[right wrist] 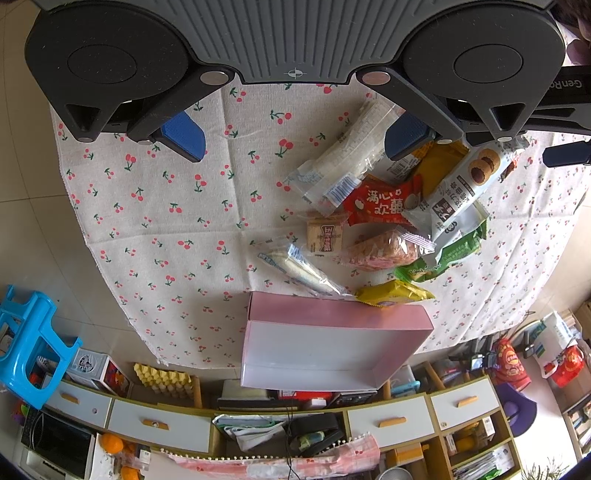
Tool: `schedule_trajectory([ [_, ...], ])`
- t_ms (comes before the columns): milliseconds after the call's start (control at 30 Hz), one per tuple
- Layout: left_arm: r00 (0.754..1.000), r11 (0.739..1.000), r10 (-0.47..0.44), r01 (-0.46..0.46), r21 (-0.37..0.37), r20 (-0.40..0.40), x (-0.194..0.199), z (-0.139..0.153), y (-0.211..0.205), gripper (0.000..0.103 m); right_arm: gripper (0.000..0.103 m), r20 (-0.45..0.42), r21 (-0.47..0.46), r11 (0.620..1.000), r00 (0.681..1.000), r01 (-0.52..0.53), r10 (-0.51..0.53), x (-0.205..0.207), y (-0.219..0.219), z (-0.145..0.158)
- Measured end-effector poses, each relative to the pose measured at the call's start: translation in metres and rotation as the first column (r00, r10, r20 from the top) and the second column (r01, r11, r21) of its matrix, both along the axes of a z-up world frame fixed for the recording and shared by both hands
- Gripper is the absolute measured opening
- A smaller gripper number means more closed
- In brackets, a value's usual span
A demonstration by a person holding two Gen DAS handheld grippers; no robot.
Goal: Organize snacks
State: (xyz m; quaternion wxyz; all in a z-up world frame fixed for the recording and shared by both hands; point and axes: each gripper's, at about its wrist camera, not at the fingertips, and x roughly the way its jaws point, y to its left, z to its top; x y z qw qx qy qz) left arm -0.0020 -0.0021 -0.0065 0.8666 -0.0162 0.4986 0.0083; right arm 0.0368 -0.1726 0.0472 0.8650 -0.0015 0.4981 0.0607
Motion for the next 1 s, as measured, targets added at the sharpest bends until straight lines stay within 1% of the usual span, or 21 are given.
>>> schedule_trajectory([
  [467,1.000,1.000,0.002,-0.002,0.001,0.002,0.000,-0.002,0.001,0.103,0.103,-0.006,-0.004,1.000,1.000,-0.007,0.007,-0.002,0.002,-0.002],
  [633,1.000,1.000,0.001,-0.001,0.003,0.005,0.001,0.001,0.002,0.103,0.103,-0.007,0.010,1.000,1.000,-0.008,0.008,0.002,0.002,-0.002],
  [833,1.000,1.000,-0.005,0.005,0.008,0.029,0.009,0.009,0.005,0.103,0.103,-0.007,0.054,0.999,1.000,-0.008,0.009,0.011,-0.006,0.001],
  [900,0.998,1.000,-0.013,0.013,0.000,0.057,0.011,0.012,0.006,0.103,0.103,-0.004,0.059,0.998,1.000,-0.008,0.009,0.013,-0.009,0.001],
  [933,0.997,1.000,-0.030,0.030,0.004,0.076,0.011,0.014,0.006,0.103,0.103,0.002,0.061,0.998,1.000,-0.007,0.007,0.015,-0.010,0.001],
  [1000,0.991,0.996,-0.086,0.081,0.048,0.101,0.012,0.016,0.002,0.103,0.103,0.000,0.065,0.998,1.000,-0.010,0.010,0.018,-0.012,-0.001],
])
